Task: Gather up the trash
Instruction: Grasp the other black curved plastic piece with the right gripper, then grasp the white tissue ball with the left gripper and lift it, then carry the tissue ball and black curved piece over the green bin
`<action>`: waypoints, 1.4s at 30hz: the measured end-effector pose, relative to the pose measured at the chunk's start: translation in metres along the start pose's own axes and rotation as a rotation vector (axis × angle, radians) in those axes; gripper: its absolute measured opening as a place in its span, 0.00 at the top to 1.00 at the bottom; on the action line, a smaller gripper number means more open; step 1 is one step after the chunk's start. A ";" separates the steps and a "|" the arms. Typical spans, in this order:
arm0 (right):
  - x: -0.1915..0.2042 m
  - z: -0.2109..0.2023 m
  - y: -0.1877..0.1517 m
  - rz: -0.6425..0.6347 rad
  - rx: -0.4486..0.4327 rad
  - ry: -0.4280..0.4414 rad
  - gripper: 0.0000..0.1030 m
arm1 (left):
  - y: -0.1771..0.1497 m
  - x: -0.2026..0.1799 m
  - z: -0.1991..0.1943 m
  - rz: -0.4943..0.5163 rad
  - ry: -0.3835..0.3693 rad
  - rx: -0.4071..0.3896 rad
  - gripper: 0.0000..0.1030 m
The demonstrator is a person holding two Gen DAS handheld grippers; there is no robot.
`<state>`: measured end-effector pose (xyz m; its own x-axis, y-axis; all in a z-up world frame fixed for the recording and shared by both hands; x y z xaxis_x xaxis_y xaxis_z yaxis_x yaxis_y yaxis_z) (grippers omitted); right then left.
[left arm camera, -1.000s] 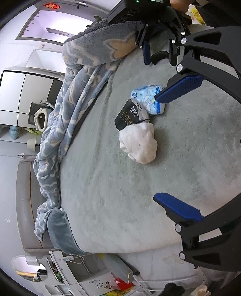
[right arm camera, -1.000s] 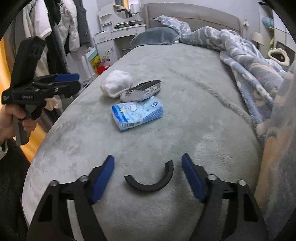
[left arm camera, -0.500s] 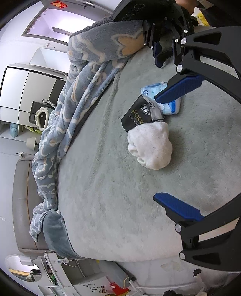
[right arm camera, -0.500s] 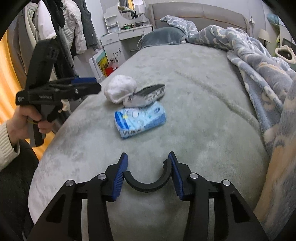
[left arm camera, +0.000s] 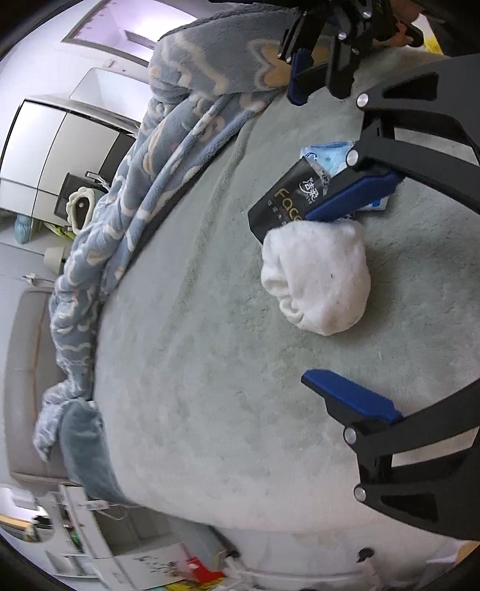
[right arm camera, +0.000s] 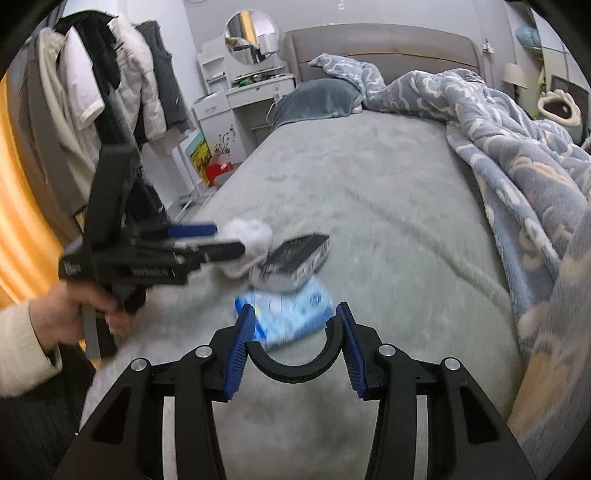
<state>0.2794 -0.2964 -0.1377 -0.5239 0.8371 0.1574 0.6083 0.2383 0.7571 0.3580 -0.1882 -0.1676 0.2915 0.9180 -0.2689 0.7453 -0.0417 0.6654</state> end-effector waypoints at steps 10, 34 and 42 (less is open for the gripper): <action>-0.001 0.015 0.008 0.016 0.033 -0.037 0.55 | -0.004 -0.002 0.009 -0.119 -0.094 0.057 0.39; 0.058 0.019 0.013 0.070 0.008 -0.045 0.55 | -0.022 0.044 -0.074 -0.132 0.030 -0.002 0.52; 0.099 0.025 0.018 0.065 -0.006 -0.033 0.55 | -0.042 0.074 -0.107 -0.139 0.087 -0.003 0.52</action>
<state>0.2535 -0.1972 -0.1245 -0.4629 0.8668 0.1854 0.6367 0.1796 0.7499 0.2838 -0.0768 -0.1411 0.1330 0.9455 -0.2972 0.7732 0.0886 0.6280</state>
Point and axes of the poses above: each gripper's, at about its wrist camera, not at the fingertips, and z roughly the way its jaws point, x to its left, y to its top, the point moved 10 cm from there along z, roughly the way its jaws point, and after that the axes turned 5 degrees about -z, right-handed, at the moved point
